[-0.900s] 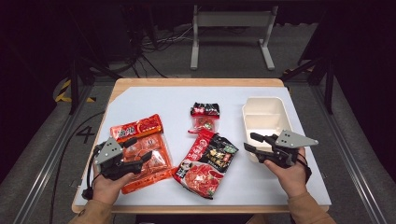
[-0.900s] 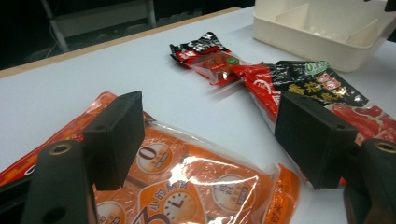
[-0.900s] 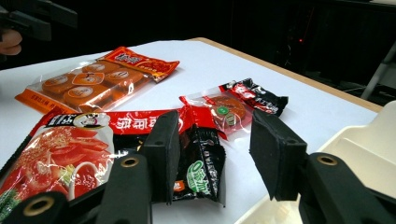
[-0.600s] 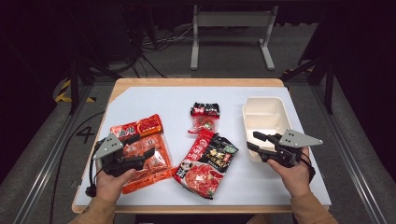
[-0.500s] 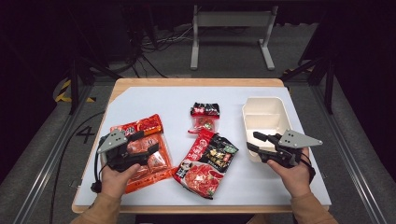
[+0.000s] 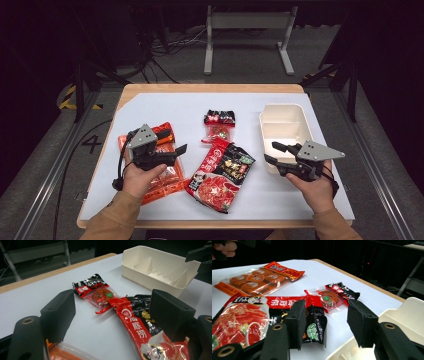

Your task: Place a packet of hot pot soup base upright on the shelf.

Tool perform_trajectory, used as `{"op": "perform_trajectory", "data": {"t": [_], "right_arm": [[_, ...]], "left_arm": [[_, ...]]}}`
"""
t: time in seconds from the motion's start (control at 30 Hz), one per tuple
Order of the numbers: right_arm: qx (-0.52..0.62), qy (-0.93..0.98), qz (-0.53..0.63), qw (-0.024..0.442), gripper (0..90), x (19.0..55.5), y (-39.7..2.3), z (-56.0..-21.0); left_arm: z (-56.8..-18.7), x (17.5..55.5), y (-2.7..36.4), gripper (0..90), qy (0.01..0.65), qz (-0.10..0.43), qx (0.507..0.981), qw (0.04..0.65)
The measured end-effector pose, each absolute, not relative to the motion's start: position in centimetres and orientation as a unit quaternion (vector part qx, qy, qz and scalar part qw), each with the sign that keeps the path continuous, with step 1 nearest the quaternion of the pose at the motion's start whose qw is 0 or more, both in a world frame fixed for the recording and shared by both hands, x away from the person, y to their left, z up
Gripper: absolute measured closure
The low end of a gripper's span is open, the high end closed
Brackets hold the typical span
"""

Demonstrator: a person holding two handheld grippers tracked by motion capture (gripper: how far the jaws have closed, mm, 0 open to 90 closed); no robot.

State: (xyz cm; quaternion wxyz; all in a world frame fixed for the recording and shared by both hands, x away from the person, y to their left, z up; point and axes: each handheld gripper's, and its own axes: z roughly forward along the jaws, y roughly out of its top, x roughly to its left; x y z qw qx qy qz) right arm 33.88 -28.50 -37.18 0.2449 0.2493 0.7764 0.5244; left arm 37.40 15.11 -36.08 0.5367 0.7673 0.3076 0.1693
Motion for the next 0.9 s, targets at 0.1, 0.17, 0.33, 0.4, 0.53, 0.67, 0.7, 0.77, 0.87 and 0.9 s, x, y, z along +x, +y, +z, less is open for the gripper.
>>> {"op": "perform_trajectory", "data": {"t": [0.1, 0.17, 0.33, 0.4, 0.53, 0.67, 0.7, 0.77, 0.87, 0.9], "right_arm": [[0.253, 0.773, 0.528, 0.246, 50.0, 33.8, -28.8, -37.1], [0.255, 0.772, 0.529, 0.244, 50.0, 33.8, -28.9, -37.1], [0.262, 0.773, 0.528, 0.235, 52.5, 33.9, -29.0, -37.1], [0.263, 0.771, 0.530, 0.235, 52.4, 33.9, -29.1, -37.0], [0.264, 0.770, 0.532, 0.235, 52.2, 33.9, -29.3, -37.0], [0.267, 0.769, 0.532, 0.233, 52.2, 34.0, -29.4, -37.1], [0.266, 0.770, 0.532, 0.233, 52.3, 34.0, -29.5, -37.1], [0.267, 0.769, 0.533, 0.231, 52.6, 34.0, -29.5, -37.1], [0.269, 0.768, 0.533, 0.230, 52.8, 33.9, -29.5, -37.1], [0.269, 0.768, 0.533, 0.230, 52.9, 33.9, -29.6, -37.1]], "left_arm": [[-35.9, 37.8, 14.0, 23.8, 0.307, 0.180, 0.771, 0.529], [-35.8, 38.1, 13.7, 23.9, 0.307, 0.183, 0.775, 0.520], [-36.0, 39.4, 12.6, 24.9, 0.291, 0.134, 0.777, 0.542], [-36.0, 39.7, 12.0, 27.0, 0.284, 0.129, 0.778, 0.545], [-36.1, 40.4, 11.3, 25.8, 0.288, 0.127, 0.775, 0.548], [-36.4, 41.1, 10.8, 27.9, 0.294, 0.147, 0.778, 0.535], [-36.6, 41.3, 10.6, 28.5, 0.302, 0.146, 0.779, 0.530], [-37.0, 41.7, 10.5, 28.7, 0.298, 0.140, 0.778, 0.535], [-37.4, 42.1, 10.2, 30.1, 0.290, 0.139, 0.778, 0.540], [-37.5, 42.1, 10.1, 30.9, 0.289, 0.137, 0.779, 0.540]]}}
